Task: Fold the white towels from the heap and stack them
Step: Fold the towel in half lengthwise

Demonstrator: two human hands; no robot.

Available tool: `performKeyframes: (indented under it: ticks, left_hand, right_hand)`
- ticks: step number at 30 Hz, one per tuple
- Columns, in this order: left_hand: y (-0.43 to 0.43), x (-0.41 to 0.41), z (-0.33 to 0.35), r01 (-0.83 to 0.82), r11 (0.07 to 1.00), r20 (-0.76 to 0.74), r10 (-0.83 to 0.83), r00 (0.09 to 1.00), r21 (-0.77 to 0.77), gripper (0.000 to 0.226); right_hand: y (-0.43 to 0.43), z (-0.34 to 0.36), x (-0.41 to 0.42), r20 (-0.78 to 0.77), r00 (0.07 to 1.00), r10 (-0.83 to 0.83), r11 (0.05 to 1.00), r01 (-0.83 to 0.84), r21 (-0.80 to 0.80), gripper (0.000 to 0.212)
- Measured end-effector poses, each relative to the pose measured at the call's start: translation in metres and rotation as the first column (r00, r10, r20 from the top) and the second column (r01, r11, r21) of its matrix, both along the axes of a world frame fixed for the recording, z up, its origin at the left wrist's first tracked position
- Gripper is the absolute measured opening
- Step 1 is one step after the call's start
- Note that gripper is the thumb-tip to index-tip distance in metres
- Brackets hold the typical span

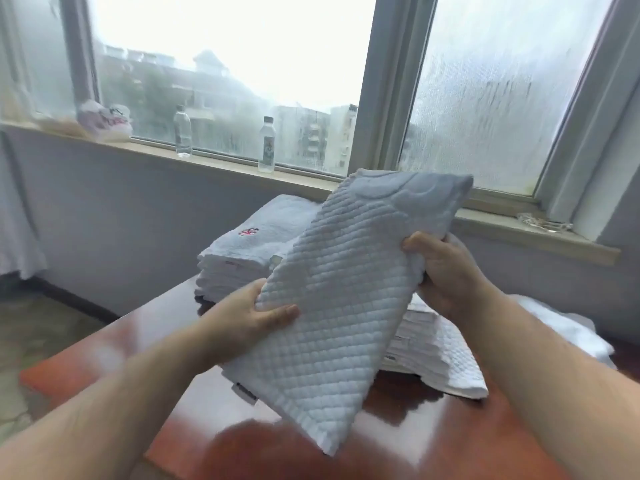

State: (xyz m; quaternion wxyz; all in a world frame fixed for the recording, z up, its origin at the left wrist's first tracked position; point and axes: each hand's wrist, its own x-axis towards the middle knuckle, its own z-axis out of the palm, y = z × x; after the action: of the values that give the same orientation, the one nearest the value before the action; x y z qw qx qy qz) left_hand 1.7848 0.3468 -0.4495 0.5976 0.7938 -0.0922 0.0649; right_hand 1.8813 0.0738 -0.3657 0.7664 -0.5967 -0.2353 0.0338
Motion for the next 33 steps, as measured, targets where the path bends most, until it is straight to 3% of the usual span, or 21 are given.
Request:
performKeyframes:
  ticks: [2,7,10,15,20,24,26,28,29,33]
  left_hand:
    - [0.02,0.007,0.014,-0.059,0.998,-0.019,0.059,0.998,-0.024,0.056]
    - [0.066,0.036,0.041,-0.111,0.99,-0.047,0.108,0.993,-0.088,0.043]
    - [0.093,0.059,0.048,-0.146,0.985,-0.06,0.14,0.988,-0.093,0.059]
    - [0.129,0.103,0.066,-0.149,0.983,-0.067,0.142,0.988,-0.109,0.072]
    - [0.148,0.147,0.091,-0.129,0.991,-0.107,0.123,0.987,-0.049,0.055]
    - [0.165,0.18,0.092,-0.137,0.985,-0.351,0.091,0.932,-0.109,0.054]
    - [0.165,0.193,0.077,-0.218,0.971,-0.465,0.24,0.852,0.102,0.056]
    - [0.167,0.208,0.057,-0.258,0.885,-0.395,0.413,0.821,0.388,0.06]
    - [0.168,0.213,0.05,-0.26,0.857,-0.342,0.43,0.835,0.444,0.061]
    - [0.181,0.218,0.049,-0.23,0.942,-0.323,0.303,0.896,0.246,0.06]
  right_hand:
    - [0.026,0.014,0.021,-0.012,1.0,0.024,0.999,-0.024,0.022,0.054]
    - [0.087,0.034,0.074,-0.041,0.995,0.087,0.994,-0.084,0.067,0.052]
    - [0.118,0.039,0.107,-0.046,0.989,0.138,0.99,-0.136,0.027,0.041]
    - [0.161,0.05,0.162,-0.064,0.988,0.141,0.99,-0.14,0.019,0.041]
    - [0.184,0.061,0.218,-0.115,0.987,0.11,0.994,-0.106,0.036,0.037]
    - [0.2,0.047,0.264,-0.249,0.969,0.006,0.999,-0.018,-0.049,0.034]
    - [0.205,0.015,0.284,-0.326,0.937,-0.124,0.977,0.059,-0.203,0.039]
    - [0.206,-0.015,0.298,-0.341,0.913,-0.223,0.938,0.106,-0.329,0.051]
    - [0.205,-0.023,0.305,-0.335,0.907,-0.254,0.923,0.124,-0.364,0.055]
    - [0.209,-0.014,0.326,-0.308,0.9,-0.308,0.918,0.196,-0.346,0.037]
